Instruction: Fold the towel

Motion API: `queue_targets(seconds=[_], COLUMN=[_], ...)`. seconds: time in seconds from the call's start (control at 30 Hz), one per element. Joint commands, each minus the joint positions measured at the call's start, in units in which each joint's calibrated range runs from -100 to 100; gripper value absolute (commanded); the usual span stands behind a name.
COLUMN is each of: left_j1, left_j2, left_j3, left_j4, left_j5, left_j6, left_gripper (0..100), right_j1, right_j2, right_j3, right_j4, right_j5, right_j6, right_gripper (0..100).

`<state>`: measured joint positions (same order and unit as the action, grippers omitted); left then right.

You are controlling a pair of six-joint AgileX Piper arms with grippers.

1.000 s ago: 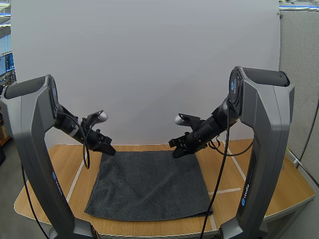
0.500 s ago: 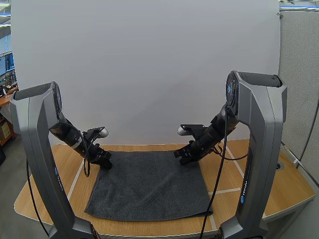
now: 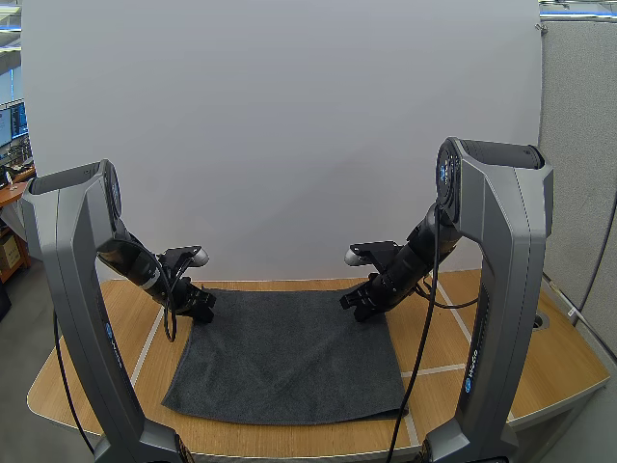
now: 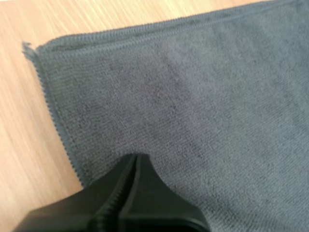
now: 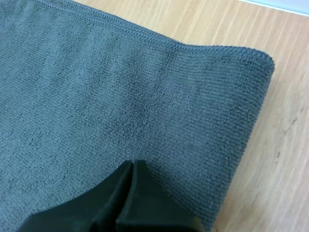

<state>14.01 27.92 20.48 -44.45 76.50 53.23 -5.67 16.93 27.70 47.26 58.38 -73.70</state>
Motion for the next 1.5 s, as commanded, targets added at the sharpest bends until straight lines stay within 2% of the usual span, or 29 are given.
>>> queue_targets(seconds=[0.0, 0.1, 0.2, 0.4, 0.43, 0.53, 0.63, 0.73, 0.97, 1.33, 1.4, 1.47], left_j1=[-0.26, -0.26, -0.17, -0.09, -0.09, -0.09, -0.09, -0.09, -0.09, -0.32, -1.02, -2.34], left_j2=[0.1, -1.9, -5.4, -13.6, -14.1, -17.4, -19.8, -20.3, -20.8, -34.4, -37.0, -39.5], left_j3=[-1.2, -1.6, -1.6, -1.6, -1.6, -1.6, -1.6, -1.6, -1.6, -1.5, -1.5, -1.5], left_j4=[-4.4, -5.7, -5.8, -6.8, -6.9, -7.5, -8.1, -8.6, -8.0, -6.4, -6.1, -5.9], left_j5=[4.9, 9.1, 10.3, 10.9, 10.9, 10.9, 8.5, 6.0, 5.2, -7.7, -11.4, -17.1], left_j6=[0.9, 0.9, 0.9, 0.2, 0.2, 0.2, 1.4, 1.5, 1.5, 1.5, 1.5, 1.5], left_gripper=[0, 0, 6, 30, 31, 34, 34, 34, 34, 34, 34, 34], right_j1=[-0.2, -0.2, -0.5, -2.9, -3.3, -4.4, -5.3, -5.5, -5.5, -5.5, -5.5, -5.5], right_j2=[-1.3, -4.2, -8.3, -12.0, -12.0, -12.0, -12.0, -12.0, -12.0, -12.0, -12.0, -12.0], right_j3=[-0.1, -0.1, -0.1, -0.1, -0.1, -0.1, -0.1, -0.9, -1.4, -1.4, -1.4, -1.4], right_j4=[-2.0, -1.7, -1.7, -1.3, -1.3, -0.3, 1.9, 2.2, 6.2, 5.3, 4.5, 3.5], right_j5=[1.9, 3.0, 3.0, 3.0, 3.0, 3.0, 3.0, 3.0, 3.0, 7.6, 8.0, 8.2], right_j6=[0.6, 1.0, 1.9, 4.2, 4.4, 4.4, 4.1, 4.2, 4.3, 4.4, 4.4, 4.4], right_gripper=[0, 0, 0, 0, 3, 34, 72, 93, 94, 94, 94, 94])
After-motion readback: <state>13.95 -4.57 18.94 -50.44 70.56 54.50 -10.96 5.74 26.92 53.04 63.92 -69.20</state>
